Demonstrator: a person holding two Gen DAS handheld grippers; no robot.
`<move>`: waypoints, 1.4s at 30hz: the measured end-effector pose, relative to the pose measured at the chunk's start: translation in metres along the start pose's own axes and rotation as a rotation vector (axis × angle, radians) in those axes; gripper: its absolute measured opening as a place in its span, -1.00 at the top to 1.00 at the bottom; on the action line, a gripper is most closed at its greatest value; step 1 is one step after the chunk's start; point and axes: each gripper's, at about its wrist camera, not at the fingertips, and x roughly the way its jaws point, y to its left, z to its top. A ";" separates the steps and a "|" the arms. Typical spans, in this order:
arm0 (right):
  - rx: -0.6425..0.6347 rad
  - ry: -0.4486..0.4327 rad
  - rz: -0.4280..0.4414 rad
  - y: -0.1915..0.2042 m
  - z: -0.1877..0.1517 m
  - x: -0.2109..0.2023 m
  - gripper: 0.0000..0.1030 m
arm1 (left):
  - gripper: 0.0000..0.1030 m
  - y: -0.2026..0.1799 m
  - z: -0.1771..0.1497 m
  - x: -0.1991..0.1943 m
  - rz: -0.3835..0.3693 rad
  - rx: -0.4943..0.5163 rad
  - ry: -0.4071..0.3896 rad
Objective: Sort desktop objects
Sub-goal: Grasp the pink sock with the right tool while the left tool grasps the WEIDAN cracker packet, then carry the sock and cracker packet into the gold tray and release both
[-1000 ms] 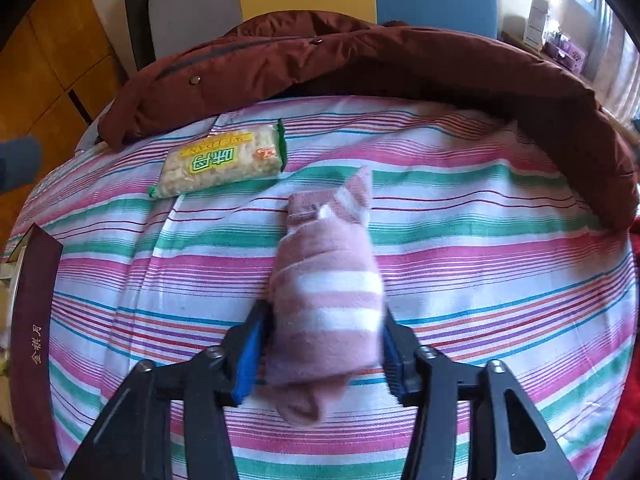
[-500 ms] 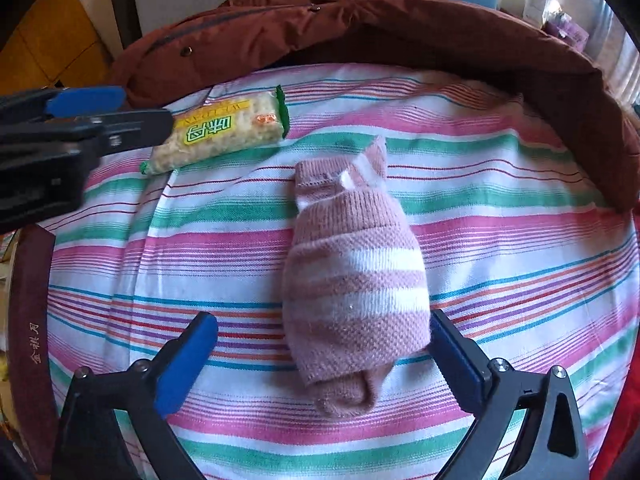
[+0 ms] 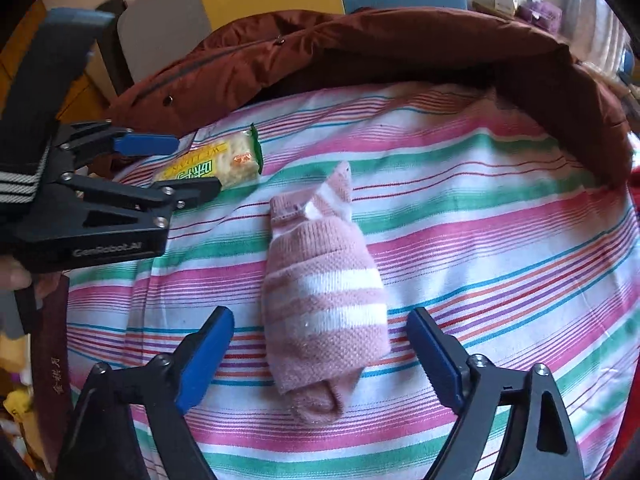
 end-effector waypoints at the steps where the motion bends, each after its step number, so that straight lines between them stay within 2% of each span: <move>1: -0.005 -0.005 -0.006 0.000 0.000 -0.001 -0.63 | -0.29 0.001 0.000 0.004 -0.007 -0.008 0.009; 4: -0.014 -0.020 -0.016 0.001 -0.001 -0.003 -0.48 | -0.15 0.004 -0.002 0.004 -0.036 -0.054 -0.006; 7: -0.019 -0.033 -0.018 0.001 -0.001 -0.006 -0.17 | -0.03 0.003 -0.005 0.000 -0.040 -0.081 -0.012; 9: -0.022 -0.033 -0.023 0.001 0.000 -0.008 0.06 | -0.01 0.000 -0.009 -0.004 -0.028 -0.101 -0.009; 12: -0.031 -0.032 -0.017 0.002 0.000 -0.010 0.20 | 0.00 -0.001 -0.014 -0.016 -0.016 -0.171 -0.009; 14: -0.035 -0.034 -0.014 0.003 0.001 -0.010 0.25 | 0.00 0.000 -0.018 -0.029 -0.023 -0.228 -0.018; 17: -0.048 -0.042 -0.009 0.005 0.001 -0.013 0.25 | 0.00 -0.002 -0.024 -0.055 0.024 -0.285 -0.033; 23: -0.056 -0.038 -0.005 0.006 -0.001 -0.013 0.25 | 0.00 -0.006 -0.034 -0.128 0.084 -0.389 -0.156; 27: -0.086 -0.055 0.008 0.012 -0.004 -0.019 0.25 | 0.00 -0.003 -0.042 -0.175 0.146 -0.422 -0.247; 29: -0.106 -0.066 0.010 0.017 -0.004 -0.021 0.25 | 0.00 -0.008 -0.056 -0.199 0.215 -0.422 -0.284; 32: -0.127 -0.078 0.024 0.025 -0.005 -0.029 0.25 | 0.00 -0.009 -0.072 -0.228 0.229 -0.452 -0.325; 34: -0.132 -0.080 0.038 0.029 -0.007 -0.034 0.26 | 0.00 -0.012 -0.083 -0.249 0.267 -0.457 -0.356; 37: -0.134 -0.075 0.063 0.033 -0.009 -0.033 0.26 | 0.00 -0.014 -0.096 -0.268 0.319 -0.452 -0.381; 42: -0.111 -0.075 0.168 0.039 -0.010 -0.036 0.26 | 0.00 -0.019 -0.129 -0.297 0.364 -0.492 -0.398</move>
